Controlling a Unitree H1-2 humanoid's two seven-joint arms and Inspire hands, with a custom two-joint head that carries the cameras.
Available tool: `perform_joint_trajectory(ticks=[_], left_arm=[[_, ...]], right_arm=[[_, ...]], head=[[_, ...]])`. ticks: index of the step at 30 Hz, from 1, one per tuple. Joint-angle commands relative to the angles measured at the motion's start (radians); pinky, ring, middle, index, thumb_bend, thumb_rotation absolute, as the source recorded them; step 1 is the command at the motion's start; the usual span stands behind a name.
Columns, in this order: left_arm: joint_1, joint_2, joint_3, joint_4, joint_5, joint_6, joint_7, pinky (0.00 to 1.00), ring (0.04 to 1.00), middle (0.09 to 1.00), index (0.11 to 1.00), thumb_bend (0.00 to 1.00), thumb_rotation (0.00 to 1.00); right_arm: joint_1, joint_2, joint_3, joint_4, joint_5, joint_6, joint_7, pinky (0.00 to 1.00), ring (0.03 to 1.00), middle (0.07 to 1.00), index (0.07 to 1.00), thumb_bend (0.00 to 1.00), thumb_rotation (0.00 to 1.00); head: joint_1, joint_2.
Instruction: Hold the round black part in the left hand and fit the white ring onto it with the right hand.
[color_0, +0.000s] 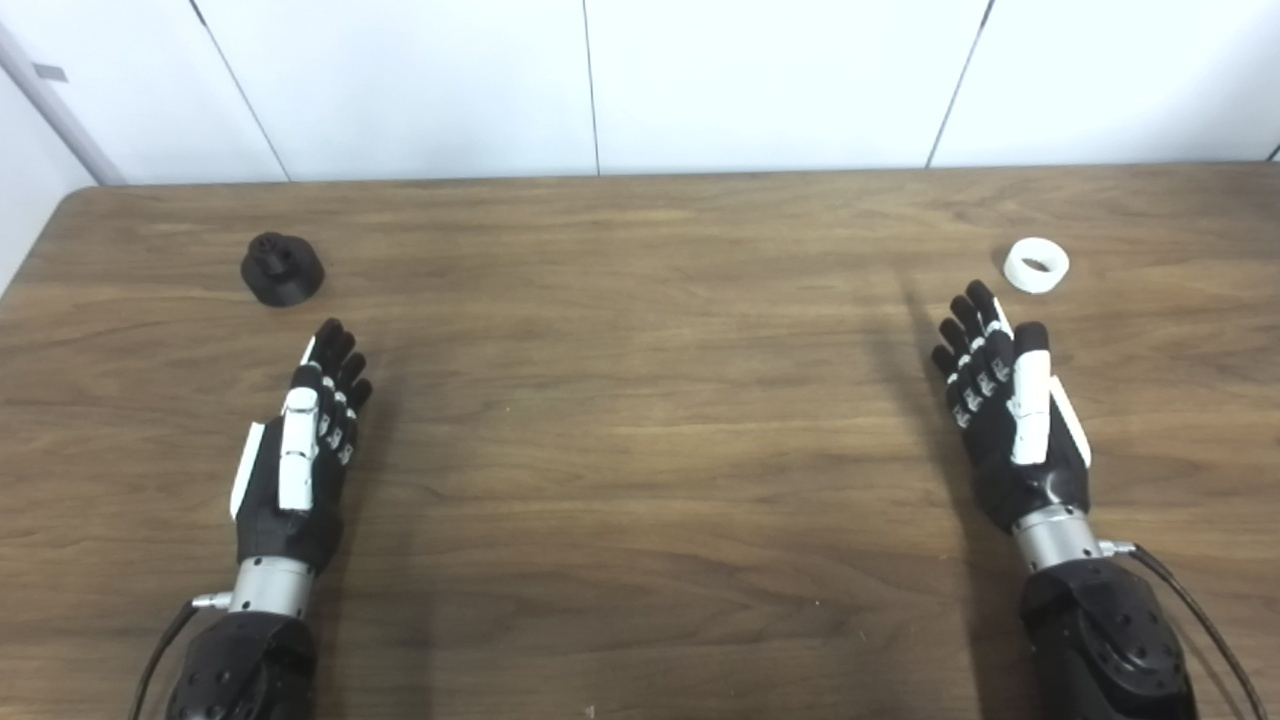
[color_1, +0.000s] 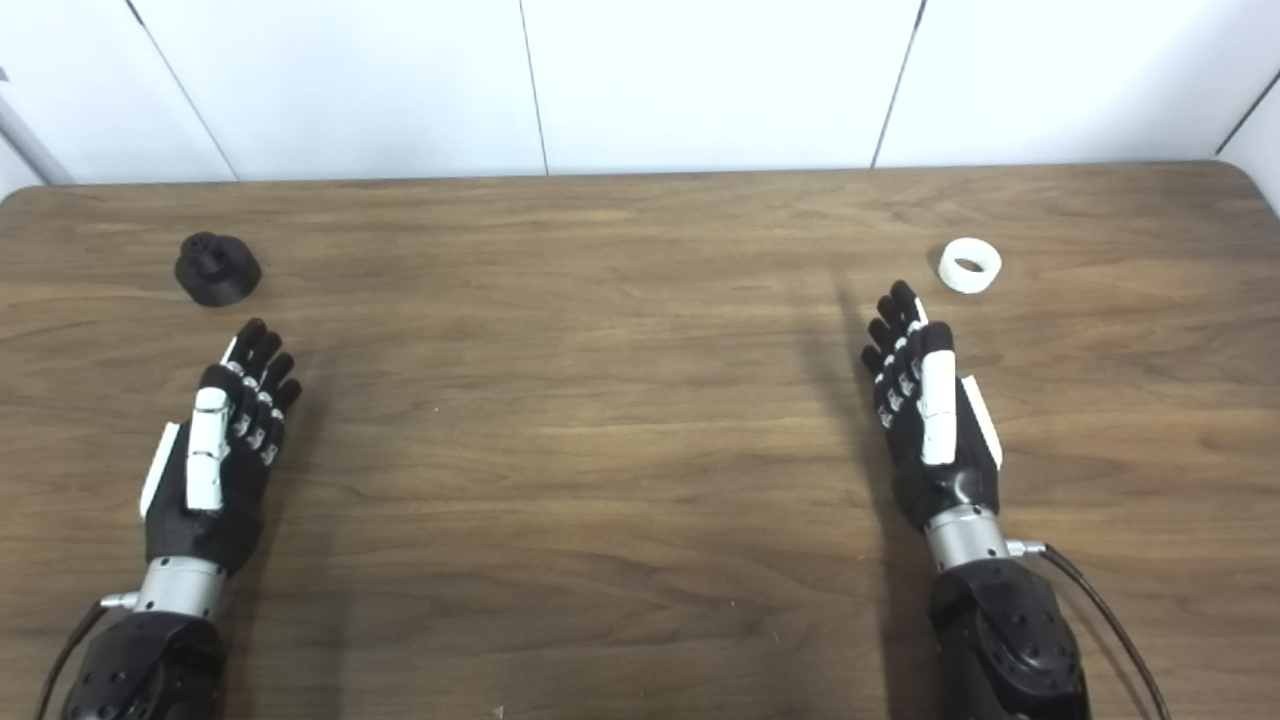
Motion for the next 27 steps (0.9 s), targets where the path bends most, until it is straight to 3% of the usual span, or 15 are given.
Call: perform_joint_trajectory(ticks=[1, 27], left_arm=[[-0.014, 0.005, 0.001, -0.027, 0.014, -0.035, 0.003, 1.0, 1.0, 1.0, 1.0, 0.47, 0.93], [-0.021, 0.0, 0.001, -0.024, 0.018, -0.038, -0.003, 1.0, 1.0, 1.0, 1.0, 0.45, 0.93]], right_arm=[[-0.018, -0.011, -0.006, -0.02, 0.008, -0.043, 0.012, 1.0, 1.0, 1.0, 0.997, 0.62, 1.0], [-0.026, -0.014, -0.005, -0.017, 0.005, -0.04, 0.014, 1.0, 1.0, 1.0, 0.997, 0.61, 1.0]], head=[[0.001, 0.001], [0.001, 0.001]])
